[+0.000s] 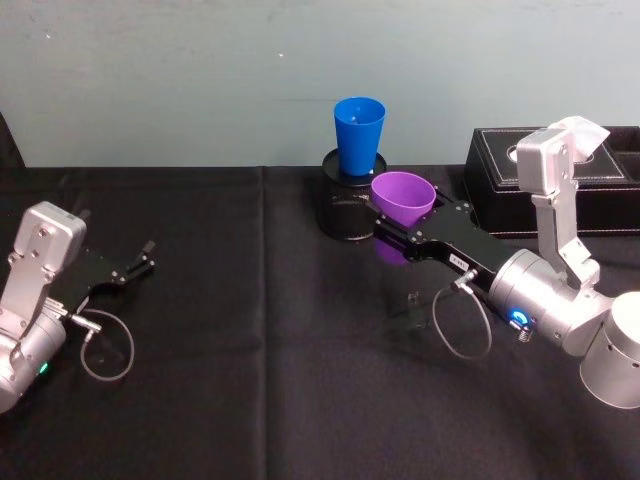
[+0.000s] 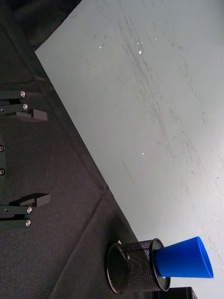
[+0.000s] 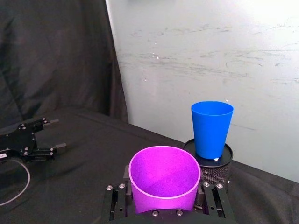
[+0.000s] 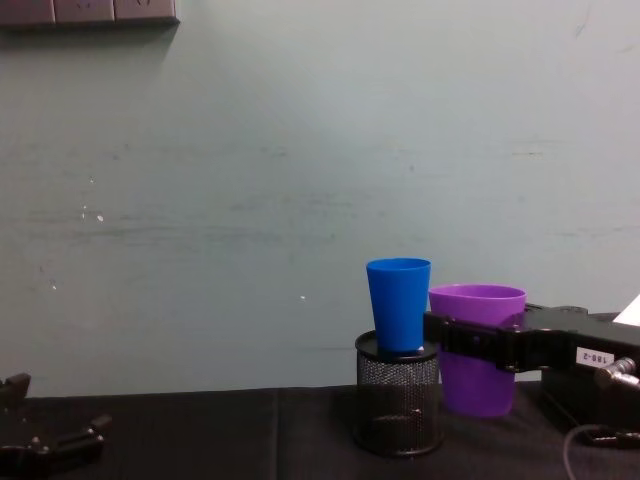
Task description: Pick up one cup with a gripper and tap it against the other cup.
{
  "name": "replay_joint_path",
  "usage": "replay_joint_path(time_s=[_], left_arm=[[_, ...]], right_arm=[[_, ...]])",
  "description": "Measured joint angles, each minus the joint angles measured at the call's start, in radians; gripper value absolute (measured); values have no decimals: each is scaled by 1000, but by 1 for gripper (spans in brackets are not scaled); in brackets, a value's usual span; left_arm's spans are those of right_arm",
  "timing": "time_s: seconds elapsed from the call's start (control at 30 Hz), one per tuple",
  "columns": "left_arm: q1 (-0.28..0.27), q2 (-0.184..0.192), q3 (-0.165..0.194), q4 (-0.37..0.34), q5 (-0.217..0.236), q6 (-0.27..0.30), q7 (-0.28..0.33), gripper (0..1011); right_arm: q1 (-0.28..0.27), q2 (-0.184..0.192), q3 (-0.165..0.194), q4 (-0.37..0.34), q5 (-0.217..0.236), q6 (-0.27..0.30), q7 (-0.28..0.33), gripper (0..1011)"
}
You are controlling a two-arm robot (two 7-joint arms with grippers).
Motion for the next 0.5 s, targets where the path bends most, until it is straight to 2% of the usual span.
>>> replay_joint_path(time_s=[0.5], left_arm=[[0, 0, 0, 0, 0, 0, 0, 1000]], right_arm=[[0, 0, 0, 0, 0, 0, 0, 733]])
